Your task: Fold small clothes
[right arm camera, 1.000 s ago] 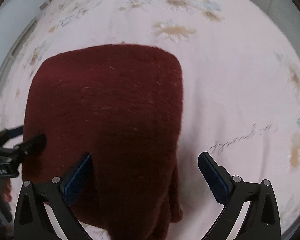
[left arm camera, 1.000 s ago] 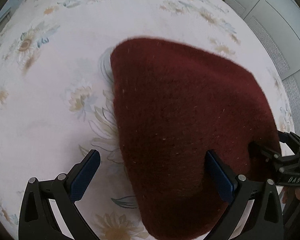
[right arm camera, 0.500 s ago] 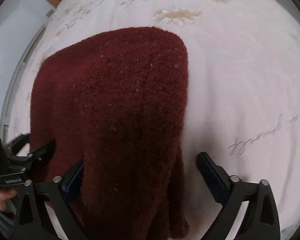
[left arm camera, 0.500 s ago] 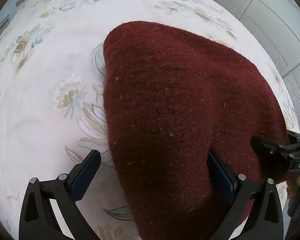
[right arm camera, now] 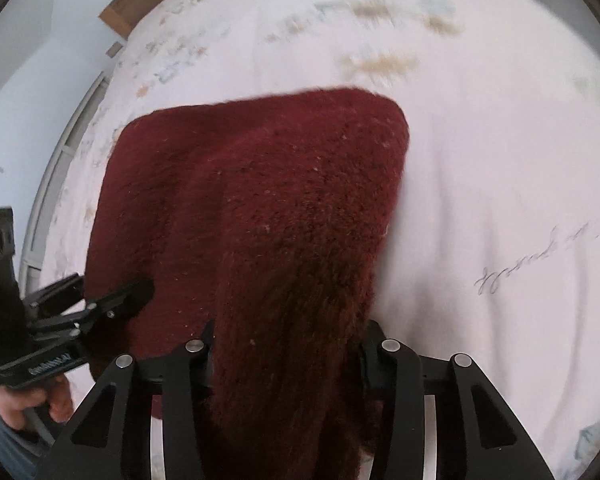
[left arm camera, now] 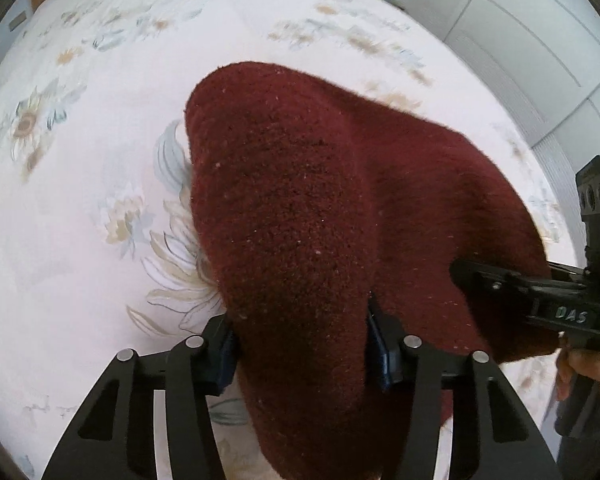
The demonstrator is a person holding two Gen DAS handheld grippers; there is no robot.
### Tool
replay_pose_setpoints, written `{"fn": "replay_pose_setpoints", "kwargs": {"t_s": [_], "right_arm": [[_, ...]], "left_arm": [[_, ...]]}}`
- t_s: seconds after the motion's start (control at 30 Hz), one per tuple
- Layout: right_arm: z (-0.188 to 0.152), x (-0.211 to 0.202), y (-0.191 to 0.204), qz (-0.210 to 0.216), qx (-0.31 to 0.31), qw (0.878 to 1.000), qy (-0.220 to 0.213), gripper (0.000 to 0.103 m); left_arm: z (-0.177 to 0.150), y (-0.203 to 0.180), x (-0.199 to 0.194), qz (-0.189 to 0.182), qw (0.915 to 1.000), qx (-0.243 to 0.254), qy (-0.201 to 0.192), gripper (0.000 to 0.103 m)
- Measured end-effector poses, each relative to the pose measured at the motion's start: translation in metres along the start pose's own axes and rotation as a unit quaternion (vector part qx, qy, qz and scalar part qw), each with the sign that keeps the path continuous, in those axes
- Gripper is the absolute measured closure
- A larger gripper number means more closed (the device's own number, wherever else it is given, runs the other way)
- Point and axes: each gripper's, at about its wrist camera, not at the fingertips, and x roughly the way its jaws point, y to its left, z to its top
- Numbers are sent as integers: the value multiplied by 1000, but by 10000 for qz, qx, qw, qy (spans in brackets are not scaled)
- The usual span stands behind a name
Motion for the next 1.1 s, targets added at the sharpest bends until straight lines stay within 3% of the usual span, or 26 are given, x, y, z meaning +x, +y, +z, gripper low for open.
{"fn": "replay_pose_setpoints", "kwargs": {"t_s": [0.27,0.47,0.6,0.67,0.77,0.83,0.9,1.1], "right_arm": [[5,-27,78,142,-273,9988,-387,57],[-7,14,115,113,-429,9990,-103,57],[-20,54,118,-1,-298,9994,169,56],[-25,61,117,-55,-319,9993,197,53],[-21,64,113,-93,-252,9995,184,44],[-18,63,114,-336,-405,9985,118,31],[-19,59,114,-531,-537,9971,38,25],[-22,45,106,-715,-623,9955,-35,19]], "left_arm": [[-11,41,-80,-93,9989,60,-445,56],[-34,84,-97,184,9986,-91,-479,56],[-60,114,-78,308,9987,-322,-263,55],[-72,126,-61,365,9983,-454,-69,54],[-81,134,-55,336,9978,-537,-181,47],[-82,133,-58,421,9973,-559,-216,41],[-83,131,-57,547,9970,-506,-207,35],[-80,124,-61,597,9954,-736,-108,23]]}}
